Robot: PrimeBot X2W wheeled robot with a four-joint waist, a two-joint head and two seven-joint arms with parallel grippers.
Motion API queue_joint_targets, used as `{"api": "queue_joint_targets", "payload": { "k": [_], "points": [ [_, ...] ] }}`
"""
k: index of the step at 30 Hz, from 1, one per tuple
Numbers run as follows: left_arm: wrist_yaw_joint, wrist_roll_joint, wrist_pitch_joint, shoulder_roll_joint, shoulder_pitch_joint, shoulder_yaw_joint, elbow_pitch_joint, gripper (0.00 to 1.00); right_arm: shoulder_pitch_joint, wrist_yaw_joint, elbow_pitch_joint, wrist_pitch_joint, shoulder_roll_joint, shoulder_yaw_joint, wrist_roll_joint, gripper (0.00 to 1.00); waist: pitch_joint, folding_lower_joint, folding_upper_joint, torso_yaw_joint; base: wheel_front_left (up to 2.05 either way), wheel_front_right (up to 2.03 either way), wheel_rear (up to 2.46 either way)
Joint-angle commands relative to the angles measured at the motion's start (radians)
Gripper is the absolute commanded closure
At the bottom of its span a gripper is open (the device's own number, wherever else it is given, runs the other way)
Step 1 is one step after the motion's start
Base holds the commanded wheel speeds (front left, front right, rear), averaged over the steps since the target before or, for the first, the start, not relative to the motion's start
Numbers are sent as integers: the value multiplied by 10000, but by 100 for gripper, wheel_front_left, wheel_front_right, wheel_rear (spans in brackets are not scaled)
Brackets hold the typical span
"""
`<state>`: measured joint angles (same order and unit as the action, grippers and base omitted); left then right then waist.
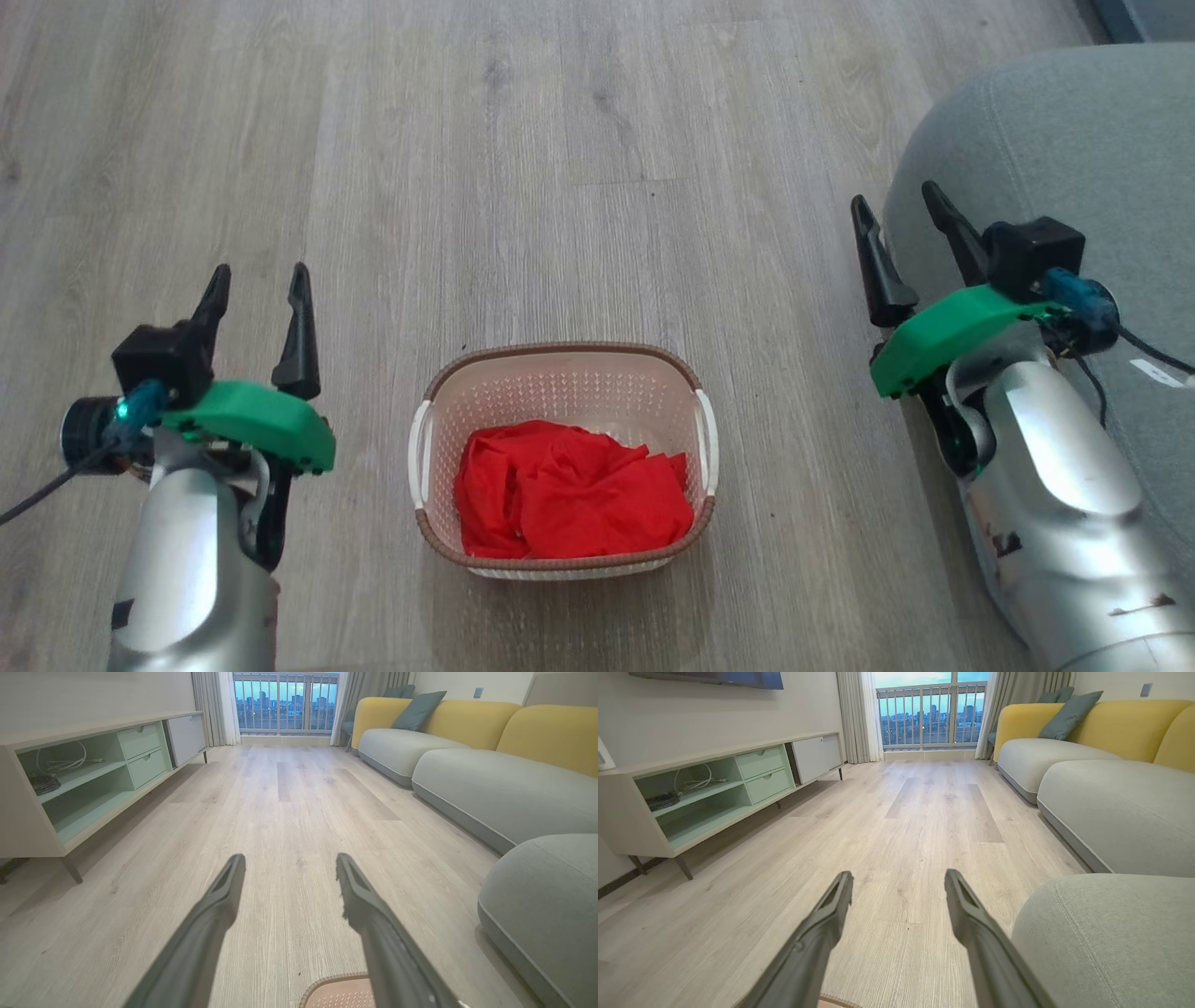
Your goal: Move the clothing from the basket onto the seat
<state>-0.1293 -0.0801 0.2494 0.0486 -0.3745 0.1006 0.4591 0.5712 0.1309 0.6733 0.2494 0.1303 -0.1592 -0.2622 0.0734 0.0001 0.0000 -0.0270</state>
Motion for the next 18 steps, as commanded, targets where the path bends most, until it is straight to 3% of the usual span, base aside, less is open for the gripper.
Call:
{"api": "queue_joint_targets", "payload": {
  "k": [1, 18],
  "points": [
    [-14, 178, 124, 158, -602, 345, -288, 0, 561, -2, -258, 124, 19, -194, 152, 0, -1, -1, 0, -2, 0, 0, 0],
    [-14, 71, 124, 84, -538, 146, -216, 0, 639, -2, -595, 124, 20, -55, 195, 0, 312, -1, 0, -5, 0, 0, 0]
  ]
}}
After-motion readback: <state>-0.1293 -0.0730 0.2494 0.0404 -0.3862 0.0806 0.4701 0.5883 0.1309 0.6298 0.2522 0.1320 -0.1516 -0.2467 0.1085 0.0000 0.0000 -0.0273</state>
